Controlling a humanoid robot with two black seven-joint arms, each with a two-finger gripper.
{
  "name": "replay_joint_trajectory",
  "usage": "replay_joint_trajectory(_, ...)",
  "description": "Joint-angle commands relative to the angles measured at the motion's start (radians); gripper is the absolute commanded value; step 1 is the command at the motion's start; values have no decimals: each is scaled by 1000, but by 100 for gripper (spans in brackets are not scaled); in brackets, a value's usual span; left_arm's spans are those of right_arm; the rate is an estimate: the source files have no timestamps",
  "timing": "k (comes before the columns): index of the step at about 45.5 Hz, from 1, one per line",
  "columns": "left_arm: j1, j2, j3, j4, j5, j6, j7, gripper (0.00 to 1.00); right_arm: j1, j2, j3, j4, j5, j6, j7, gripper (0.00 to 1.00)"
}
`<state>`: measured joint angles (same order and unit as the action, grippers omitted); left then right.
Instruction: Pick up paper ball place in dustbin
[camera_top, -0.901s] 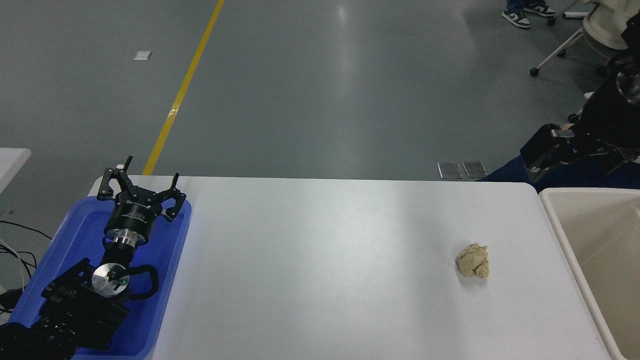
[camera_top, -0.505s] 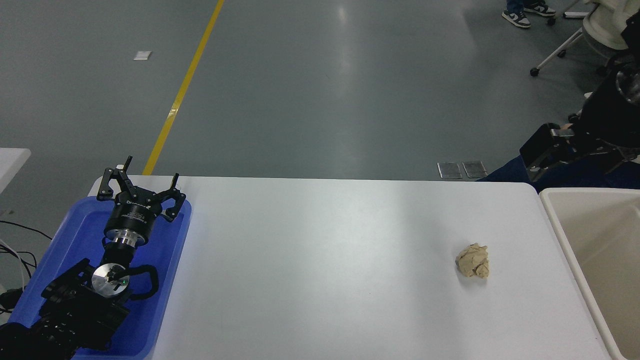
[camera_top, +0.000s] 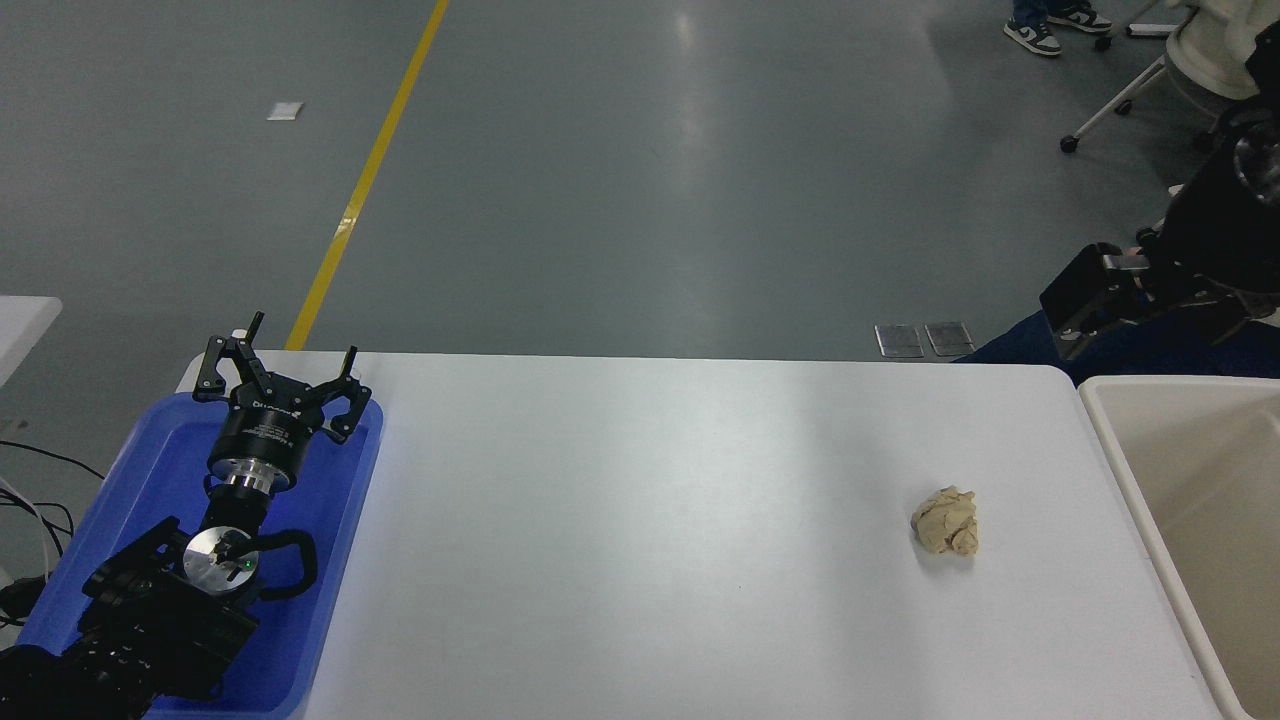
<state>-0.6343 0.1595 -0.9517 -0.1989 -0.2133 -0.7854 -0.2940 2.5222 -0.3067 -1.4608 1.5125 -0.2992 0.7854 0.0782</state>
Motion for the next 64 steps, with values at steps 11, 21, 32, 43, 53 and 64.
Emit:
replay_joint_trajectory(11,1,0,1,1,0,0,1,100,-2,-11,0,0,0,0,0,100)
replay_joint_trajectory(21,1,0,1,1,0,0,1,100,-2,-12,0,0,0,0,0,100)
replay_joint_trajectory(32,1,0,1,-1,0,0,-1,100,-23,-12,13,0,0,0,0,100)
replay_joint_trajectory(43,1,0,1,-1,0,0,1,100,-100,-12,59,-26,3,0,0,100)
replay_joint_trajectory(53,1,0,1,1,0,0,1,100,-278,-12,76,-44,18,-293,-2,100)
replay_joint_trajectory(64,1,0,1,1,0,0,1,100,-587,0,166,-187,17,-471,-3,100)
